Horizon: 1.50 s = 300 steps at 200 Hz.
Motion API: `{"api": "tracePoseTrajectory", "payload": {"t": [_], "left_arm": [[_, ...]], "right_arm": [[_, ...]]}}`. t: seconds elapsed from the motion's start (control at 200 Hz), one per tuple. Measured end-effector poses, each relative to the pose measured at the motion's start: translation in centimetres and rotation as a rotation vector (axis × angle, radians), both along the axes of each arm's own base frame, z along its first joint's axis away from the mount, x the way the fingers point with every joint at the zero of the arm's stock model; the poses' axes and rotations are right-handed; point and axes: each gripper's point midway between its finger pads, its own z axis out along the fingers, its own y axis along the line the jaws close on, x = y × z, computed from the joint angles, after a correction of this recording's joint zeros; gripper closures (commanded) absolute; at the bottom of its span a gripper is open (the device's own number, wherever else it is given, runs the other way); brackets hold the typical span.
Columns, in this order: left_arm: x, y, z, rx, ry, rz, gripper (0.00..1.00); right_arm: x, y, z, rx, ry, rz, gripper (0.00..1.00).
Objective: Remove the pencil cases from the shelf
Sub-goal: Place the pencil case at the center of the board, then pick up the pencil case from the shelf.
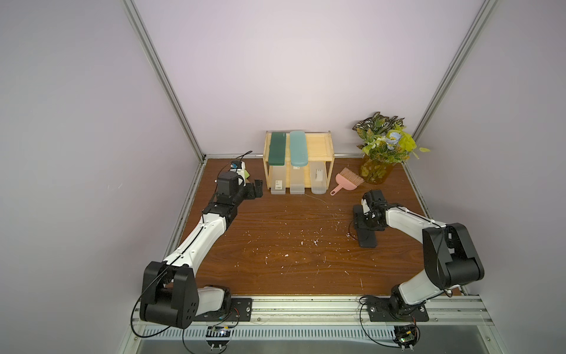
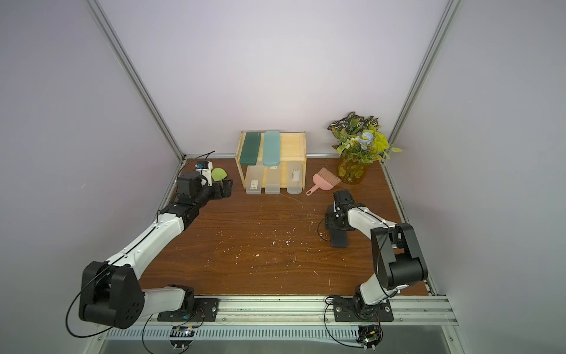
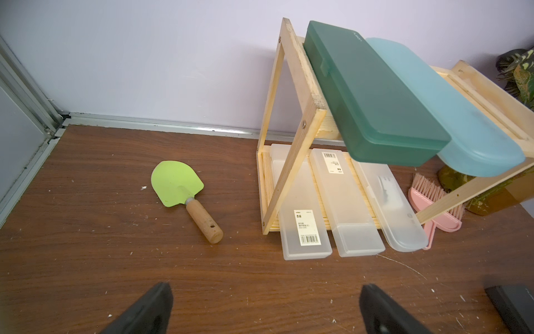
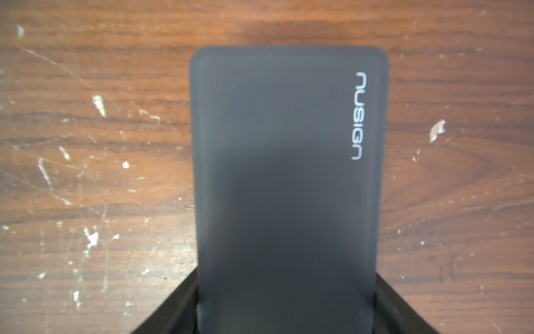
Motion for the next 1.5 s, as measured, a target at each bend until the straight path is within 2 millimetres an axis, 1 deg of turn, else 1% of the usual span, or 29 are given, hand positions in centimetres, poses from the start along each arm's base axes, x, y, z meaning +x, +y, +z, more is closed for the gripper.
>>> {"api": "tracePoseTrajectory", "payload": {"t": [0.05,0.11,0.335,0.4,0.465,0.525,0.585,0.631,0.636,0.666,0.701,0.821,0.906,0.961,0.996,1.071,1.166,1.281,1.336,1.386,1.411,1.441,1.501], "left_arm": [[0.0,0.0,0.0,0.0,0.0,0.0,0.01],[0.0,0.0,0.0,0.0,0.0,0.0,0.01],[0.0,0.0,0.0,0.0,0.0,0.0,0.01],[0.0,0.0,0.0,-0.001,0.0,-0.001,0.01],[0.0,0.0,0.0,-0.001,0.002,-0.001,0.01],[0.0,-0.1,0.1,-0.003,0.002,-0.005,0.01],[0.2,-0.2,0.7,-0.005,-0.002,-0.007,0.01],[0.4,-0.2,1.5,-0.008,-0.016,-0.008,0.01],[0.4,-0.2,1.6,-0.008,-0.018,-0.007,0.01],[0.6,-0.3,2.2,-0.01,-0.029,-0.007,0.01],[0.8,-0.3,2.8,-0.012,-0.042,-0.007,0.01],[1.4,-0.5,5.0,-0.023,-0.082,-0.012,0.01],[1.9,-0.9,6.2,-0.028,-0.099,-0.018,0.01],[2.1,-1.1,6.8,-0.033,-0.109,-0.021,0.01],[2.2,-1.1,7.1,-0.037,-0.114,-0.021,0.01],[2.1,-1.1,7.3,-0.042,-0.117,-0.017,0.01],[2.1,-0.9,7.0,-0.04,-0.106,-0.005,0.01],[1.7,-0.6,6.6,-0.033,-0.095,0.007,0.01],[1.4,-0.5,6.1,-0.029,-0.085,0.012,0.01],[1.1,-0.4,5.7,-0.026,-0.076,0.017,0.01],[1.0,-0.3,5.4,-0.024,-0.071,0.018,0.01],[0.8,-0.3,5.1,-0.022,-0.064,0.021,0.01],[0.6,-0.2,4.5,-0.018,-0.052,0.024,0.01]], "right_arm": [[0.0,0.0,0.0,0.0,0.001,0.002,0.12],[0.0,0.0,0.0,0.001,-0.001,0.001,0.01],[0.0,0.0,0.3,-0.002,-0.006,0.009,0.01],[0.0,0.1,1.1,-0.002,-0.025,0.01,0.01],[0.2,0.3,2.6,-0.003,-0.053,0.017,0.01],[0.9,0.8,4.8,-0.005,-0.097,0.028,0.01],[2.1,1.8,7.8,-0.002,-0.167,0.046,0.01],[3.0,2.7,10.3,0.002,-0.224,0.062,0.01],[3.1,2.9,10.8,0.004,-0.236,0.066,0.01],[3.6,3.5,12.3,0.008,-0.27,0.078,0.01],[4.3,4.6,14.5,0.018,-0.318,0.098,0.01],[6.0,8.0,21.5,0.065,-0.455,0.148,0.01],[7.3,9.9,26.2,0.112,-0.549,0.167,0.01],[8.2,11.1,28.6,0.134,-0.587,0.178,0.01],[9.2,12.0,30.2,0.146,-0.613,0.184,0.01],[11.5,14.1,32.6,0.167,-0.659,0.198,0.01],[14.4,17.5,33.8,0.193,-0.68,0.228,0.01],[18.1,22.3,33.8,0.232,-0.684,0.273,0.01],[19.6,24.2,34.0,0.262,-0.708,0.287,0.01],[20.7,25.6,33.3,0.289,-0.717,0.299,0.01],[20.8,26.2,32.7,0.3,-0.707,0.308,0.01],[20.9,26.7,31.8,0.308,-0.686,0.315,0.01],[20.8,27.5,29.0,0.315,-0.616,0.328,0.01]]}}
